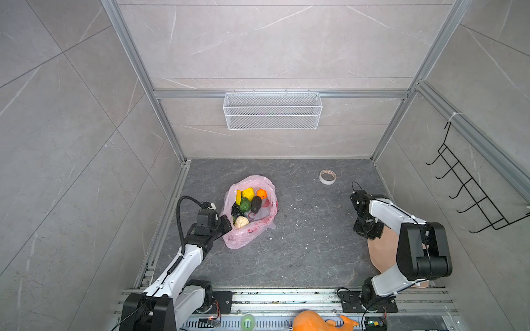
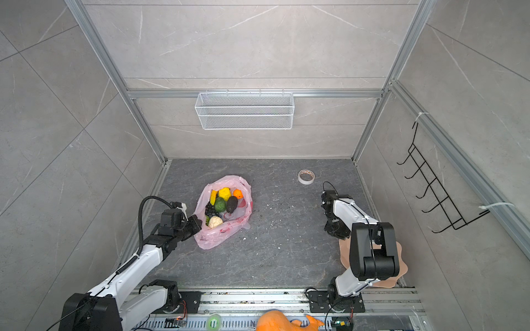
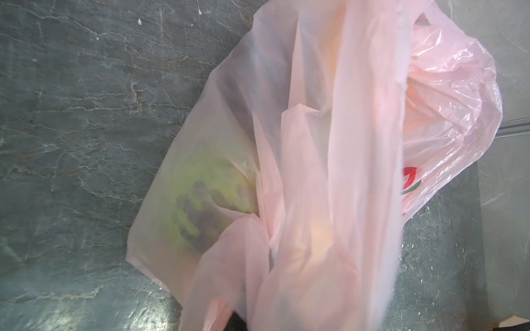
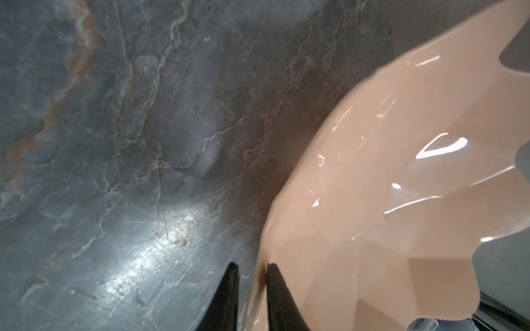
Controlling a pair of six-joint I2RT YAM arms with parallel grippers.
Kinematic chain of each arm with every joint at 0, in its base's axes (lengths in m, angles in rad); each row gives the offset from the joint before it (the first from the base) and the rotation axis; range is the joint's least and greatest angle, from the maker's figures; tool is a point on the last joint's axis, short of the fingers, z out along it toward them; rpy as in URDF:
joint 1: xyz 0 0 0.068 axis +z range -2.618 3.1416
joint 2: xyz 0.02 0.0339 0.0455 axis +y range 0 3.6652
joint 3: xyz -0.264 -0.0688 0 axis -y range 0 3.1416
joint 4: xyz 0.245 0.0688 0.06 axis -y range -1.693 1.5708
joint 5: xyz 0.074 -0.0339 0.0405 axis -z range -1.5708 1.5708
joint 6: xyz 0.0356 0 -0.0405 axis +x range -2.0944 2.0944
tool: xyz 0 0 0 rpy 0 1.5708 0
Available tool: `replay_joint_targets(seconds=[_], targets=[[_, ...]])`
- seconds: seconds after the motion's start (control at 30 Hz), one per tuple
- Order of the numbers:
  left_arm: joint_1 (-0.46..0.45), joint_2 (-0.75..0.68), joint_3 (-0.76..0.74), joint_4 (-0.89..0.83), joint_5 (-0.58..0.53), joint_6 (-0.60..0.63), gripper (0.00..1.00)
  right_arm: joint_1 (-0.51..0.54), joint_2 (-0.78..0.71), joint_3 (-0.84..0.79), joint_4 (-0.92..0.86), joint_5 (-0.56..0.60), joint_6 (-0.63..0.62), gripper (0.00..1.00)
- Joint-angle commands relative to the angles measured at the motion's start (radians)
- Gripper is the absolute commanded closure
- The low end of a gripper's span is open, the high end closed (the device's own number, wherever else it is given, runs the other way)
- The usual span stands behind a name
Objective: Take the fake fruits out of the plastic bag
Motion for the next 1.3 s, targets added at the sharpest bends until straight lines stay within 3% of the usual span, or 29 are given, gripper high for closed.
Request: replay_joint_targets(seconds=[0.0,0.37,0.8,1.0,1.27], targets=[[-0.002,0.002,0.032,-0.005,-0.016,0.031,1.00,0.018,-0.027,-0.012,-0.052,-0.017,0.050,0.75],[-0.002,0.001,0.032,-0.012,-0.029,0.037,1.00,0.063,-0.041,-0.019,-0.105,0.030,0.113,0.75],[-0.001,-0.004,0.032,-0.017,-0.051,0.043,1.00,0.156,-0.049,-0.020,-0.112,0.023,0.133,0.93],[-0.001,0.006,0.033,-0.018,-0.060,0.045,1.00,0.256,-0.037,0.047,-0.115,0.006,0.157,0.93],[-0.001,0.006,0.033,-0.020,-0.082,0.051,1.00,0.470,0.115,0.309,-0.140,-0.008,0.187,0.93]])
